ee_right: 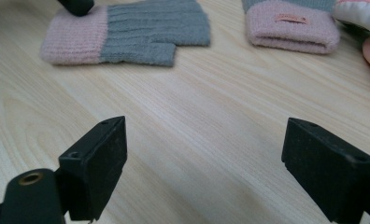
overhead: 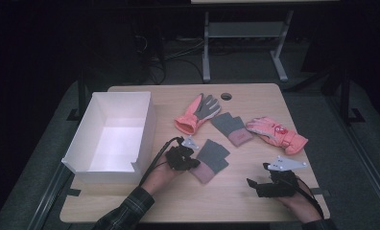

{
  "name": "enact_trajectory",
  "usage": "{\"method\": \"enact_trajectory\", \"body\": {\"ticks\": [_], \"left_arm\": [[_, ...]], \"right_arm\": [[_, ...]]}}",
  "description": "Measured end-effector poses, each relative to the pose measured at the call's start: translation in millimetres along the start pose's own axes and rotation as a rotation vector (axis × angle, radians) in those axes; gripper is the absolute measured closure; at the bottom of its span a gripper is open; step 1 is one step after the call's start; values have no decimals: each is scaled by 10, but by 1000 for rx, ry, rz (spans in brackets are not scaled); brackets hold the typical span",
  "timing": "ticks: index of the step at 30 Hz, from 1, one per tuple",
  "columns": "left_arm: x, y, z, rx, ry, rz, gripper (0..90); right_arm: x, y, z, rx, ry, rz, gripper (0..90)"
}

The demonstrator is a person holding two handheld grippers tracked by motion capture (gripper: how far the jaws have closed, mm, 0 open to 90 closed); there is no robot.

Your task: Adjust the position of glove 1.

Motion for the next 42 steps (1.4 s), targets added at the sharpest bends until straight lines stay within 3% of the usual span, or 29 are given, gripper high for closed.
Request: {"method": "enact_trajectory", "body": {"ticks": [11,12,16,29,34,38,42], "left_arm": [[-315,-31,-39,13,-23,-84,897],[-392,-58,-21,12,-31,-99,897],[-469,-96,2,14,-49,-113,897],[-580,-162,59,1,-47,-160,897],[-557,-109,102,-25,-52,-143,897],[-362,-50,88,-40,-25,-78,896],[-218,-25,60,-34,-19,-46,896]], "right_arm": [[0,-1,-3,2,0,0,139],[1,0,-4,2,-1,0,139],[2,1,-3,1,1,1,139],[3,-10,-4,2,11,2,139],[6,-4,-2,4,4,2,139],[2,-10,-1,2,10,3,139],[8,-9,-1,3,9,4,139]]}}
Point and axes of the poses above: each handheld gripper's, and its own axes: y roughly backward along the jaws, z roughly out of its top, x roughly to its left, the point moved 10 cm from there along -y, roughly forward along the jaws, and after that the axes turned 3 degrees about -z, right-handed, at the moved point
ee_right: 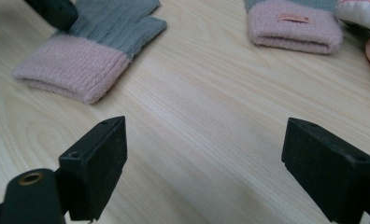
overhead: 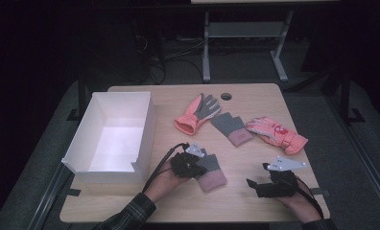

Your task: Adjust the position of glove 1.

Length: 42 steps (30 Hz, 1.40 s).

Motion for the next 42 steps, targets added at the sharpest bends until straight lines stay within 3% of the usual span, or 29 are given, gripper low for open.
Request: {"method": "enact_trajectory", "body": {"ticks": [1,7,16,25,36,40,42], "left_arm": [[41,-3,-12,-6,24,8,897],[65,-37,-95,41,15,7,897],[-118,-124,-56,34,16,-38,897],[-319,-249,30,24,-16,-82,897],[-470,-435,200,14,-43,-121,897],[-477,-425,208,5,-46,-124,897],[-463,-397,217,-8,-47,-121,894]], "right_arm": [[-1,-1,-2,1,2,0,139],[-5,-2,-2,0,5,0,139],[3,2,-2,2,1,1,139],[-3,-1,-4,2,6,1,139],[-10,14,-13,10,-5,7,139],[8,11,-35,26,-21,25,135],[15,15,-12,5,-28,39,126]]}}
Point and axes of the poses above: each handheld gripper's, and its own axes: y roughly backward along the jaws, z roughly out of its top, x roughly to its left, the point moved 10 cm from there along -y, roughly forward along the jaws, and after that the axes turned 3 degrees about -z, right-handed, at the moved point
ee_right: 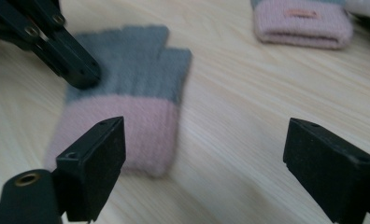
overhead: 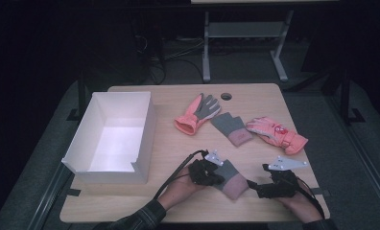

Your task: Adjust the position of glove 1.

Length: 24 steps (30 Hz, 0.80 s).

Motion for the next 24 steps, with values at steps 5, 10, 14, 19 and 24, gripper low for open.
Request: {"method": "enact_trajectory", "body": {"ticks": [5,10,14,19,24], "left_arm": [[52,123,2,-34,-4,14,752],[91,268,-51,-56,-14,44,520],[123,406,-116,-86,-8,58,369],[175,534,-204,-95,53,51,160],[171,609,-328,-83,53,88,130]], "right_arm": [[-2,25,26,-8,-10,-3,129],[-13,33,10,34,-1,-28,136],[-11,51,7,57,11,-33,137],[-7,54,24,76,-9,-14,139],[-36,13,59,87,-1,-35,141]]}}
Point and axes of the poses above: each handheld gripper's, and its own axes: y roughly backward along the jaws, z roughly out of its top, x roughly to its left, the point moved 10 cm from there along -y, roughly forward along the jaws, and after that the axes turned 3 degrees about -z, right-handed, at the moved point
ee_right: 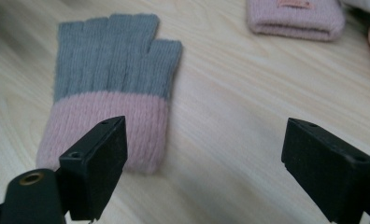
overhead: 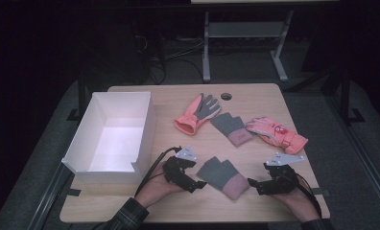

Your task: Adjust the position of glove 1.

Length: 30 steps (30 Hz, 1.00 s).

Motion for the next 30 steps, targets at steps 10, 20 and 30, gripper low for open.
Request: {"method": "enact_trajectory", "body": {"ticks": [10,20,30], "left_arm": [[21,88,-63,-6,11,29,132],[24,123,-79,-46,24,39,130],[16,159,-83,-62,21,40,126]], "right_arm": [[-3,-68,167,-9,-17,37,154],[-95,-200,324,8,-23,53,178],[-216,-325,541,4,-34,49,271]]}}
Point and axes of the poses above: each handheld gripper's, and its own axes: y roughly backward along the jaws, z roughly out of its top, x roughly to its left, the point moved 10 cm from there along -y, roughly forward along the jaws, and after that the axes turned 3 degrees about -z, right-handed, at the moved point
